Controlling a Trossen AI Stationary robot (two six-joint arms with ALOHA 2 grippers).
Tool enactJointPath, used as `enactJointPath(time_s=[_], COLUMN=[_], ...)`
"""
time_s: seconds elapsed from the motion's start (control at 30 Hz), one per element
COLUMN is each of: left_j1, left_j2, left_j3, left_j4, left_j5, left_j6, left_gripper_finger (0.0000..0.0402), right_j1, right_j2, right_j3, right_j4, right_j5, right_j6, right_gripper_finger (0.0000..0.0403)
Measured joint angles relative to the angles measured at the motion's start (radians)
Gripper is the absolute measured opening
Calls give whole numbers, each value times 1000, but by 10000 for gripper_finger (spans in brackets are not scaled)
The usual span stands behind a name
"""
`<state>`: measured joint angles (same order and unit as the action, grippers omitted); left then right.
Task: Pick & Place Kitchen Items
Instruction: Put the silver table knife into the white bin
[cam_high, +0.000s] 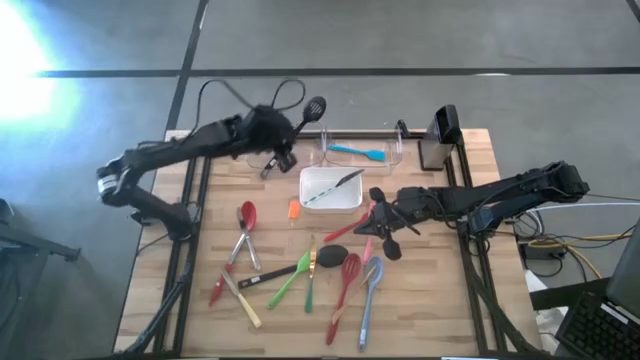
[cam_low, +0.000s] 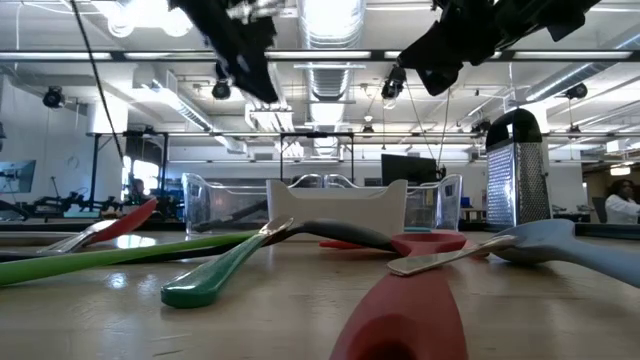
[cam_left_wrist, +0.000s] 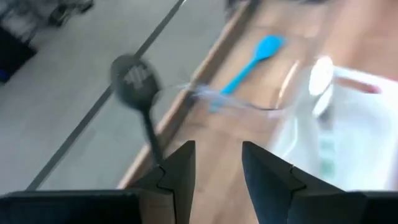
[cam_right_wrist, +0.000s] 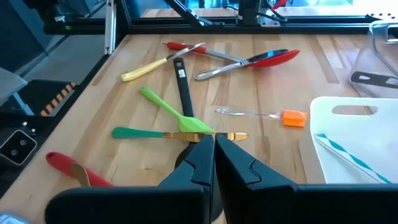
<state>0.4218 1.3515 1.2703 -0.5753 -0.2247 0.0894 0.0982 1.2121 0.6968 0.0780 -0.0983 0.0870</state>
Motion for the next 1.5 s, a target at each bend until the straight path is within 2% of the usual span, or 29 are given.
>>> enactJointPath(time_s=[0.27, 0.53, 0.63, 0.73, 0.87, 1.07, 1.17, 1.3, 1.5], left_j1=[-257, -539, -629, -693, -718, -718, -717, -717, -717], left_j2=[-229, -374, -391, -384, -357, -309, -283, -248, -182], left_j3=[-116, -264, -324, -364, -394, -408, -408, -408, -408], left_j4=[-3, -4, -11, -41, -126, -322, -402, -420, -420], left_j5=[-30, -272, -294, -282, -214, -180, -131, -38, -8], left_j6=[-140, -334, -314, -199, -101, -92, -107, -48, 46], left_gripper_finger=[135, 133, 125, 118, 115, 117, 115, 115, 112], right_j1=[0, 0, 0, 0, 0, 0, 0, 0, 0], right_j2=[0, 0, 0, 0, 0, 0, -1, -1, -1], right_j3=[0, 0, 0, 0, 0, 0, 0, 0, 0], right_j4=[6, 8, 8, 10, 17, 25, 33, 33, 34], right_j5=[0, 24, 24, 25, 33, 50, 50, 50, 50], right_j6=[4, 15, 15, 15, 15, 15, 15, 11, 11], right_gripper_finger=[8, 8, 8, 8, 8, 8, 8, 8, 8])
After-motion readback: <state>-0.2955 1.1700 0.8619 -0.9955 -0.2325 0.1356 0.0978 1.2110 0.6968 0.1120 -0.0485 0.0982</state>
